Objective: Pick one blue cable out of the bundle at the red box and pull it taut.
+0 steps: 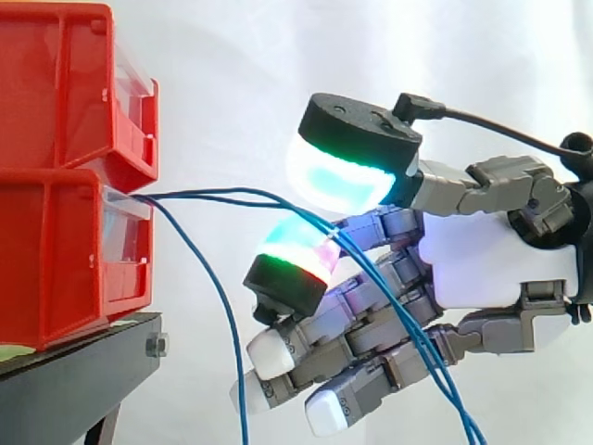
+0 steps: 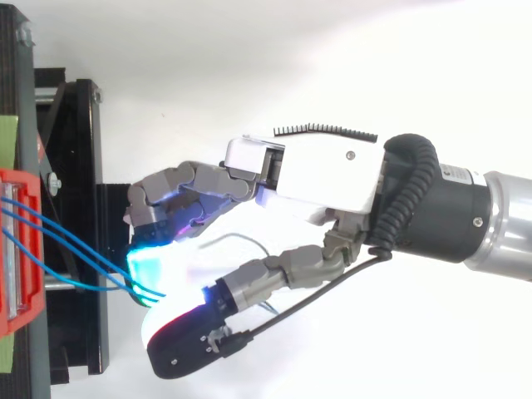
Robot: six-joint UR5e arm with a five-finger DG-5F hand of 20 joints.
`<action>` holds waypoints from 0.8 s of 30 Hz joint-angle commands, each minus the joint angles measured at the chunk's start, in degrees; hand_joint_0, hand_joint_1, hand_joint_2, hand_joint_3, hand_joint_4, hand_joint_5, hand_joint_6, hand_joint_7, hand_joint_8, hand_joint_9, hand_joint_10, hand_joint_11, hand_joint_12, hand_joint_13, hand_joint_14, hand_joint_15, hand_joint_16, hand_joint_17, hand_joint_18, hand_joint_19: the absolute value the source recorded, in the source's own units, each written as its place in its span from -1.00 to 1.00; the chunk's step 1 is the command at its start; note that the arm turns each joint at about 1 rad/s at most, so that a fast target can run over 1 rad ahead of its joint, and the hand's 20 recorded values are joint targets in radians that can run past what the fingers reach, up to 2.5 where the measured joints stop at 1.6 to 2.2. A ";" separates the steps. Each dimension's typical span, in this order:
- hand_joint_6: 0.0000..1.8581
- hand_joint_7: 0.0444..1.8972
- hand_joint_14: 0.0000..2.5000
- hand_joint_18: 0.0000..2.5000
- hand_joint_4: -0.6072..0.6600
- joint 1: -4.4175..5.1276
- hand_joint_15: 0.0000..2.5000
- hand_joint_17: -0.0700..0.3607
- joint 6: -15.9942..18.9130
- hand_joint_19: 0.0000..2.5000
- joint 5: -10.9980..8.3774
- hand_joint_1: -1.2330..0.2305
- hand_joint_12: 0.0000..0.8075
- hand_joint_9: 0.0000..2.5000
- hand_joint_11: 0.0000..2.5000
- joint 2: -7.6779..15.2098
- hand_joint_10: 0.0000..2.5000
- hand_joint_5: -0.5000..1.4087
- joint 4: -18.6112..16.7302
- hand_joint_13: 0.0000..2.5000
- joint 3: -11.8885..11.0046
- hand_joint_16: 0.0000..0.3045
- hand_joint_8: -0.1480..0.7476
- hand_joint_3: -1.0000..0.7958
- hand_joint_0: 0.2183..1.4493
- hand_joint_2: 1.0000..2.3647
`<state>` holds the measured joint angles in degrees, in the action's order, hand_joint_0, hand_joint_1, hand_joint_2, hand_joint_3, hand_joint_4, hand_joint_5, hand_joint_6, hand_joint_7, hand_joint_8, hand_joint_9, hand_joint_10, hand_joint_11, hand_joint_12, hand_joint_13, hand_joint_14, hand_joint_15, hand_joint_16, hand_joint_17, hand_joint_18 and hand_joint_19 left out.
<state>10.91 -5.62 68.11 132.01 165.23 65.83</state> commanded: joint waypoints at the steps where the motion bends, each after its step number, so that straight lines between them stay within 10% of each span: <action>1: -0.24 0.40 -1.00 -0.53 0.33 -0.01 -0.90 -0.09 0.00 -0.66 0.00 -0.38 0.01 -0.40 -0.58 0.00 -0.99 -0.60 0.00 -0.65 0.00 -0.63 0.07 -0.41 -0.47 -1.00; 24: -0.44 0.59 -1.00 -0.52 0.35 -0.01 -0.90 -0.09 0.00 -0.68 0.00 -0.38 0.00 -0.40 -0.63 0.00 -0.99 -0.54 0.00 -0.65 0.00 -0.63 0.05 -0.02 -0.39 -0.97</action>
<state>10.90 -5.63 68.06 132.02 165.27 65.83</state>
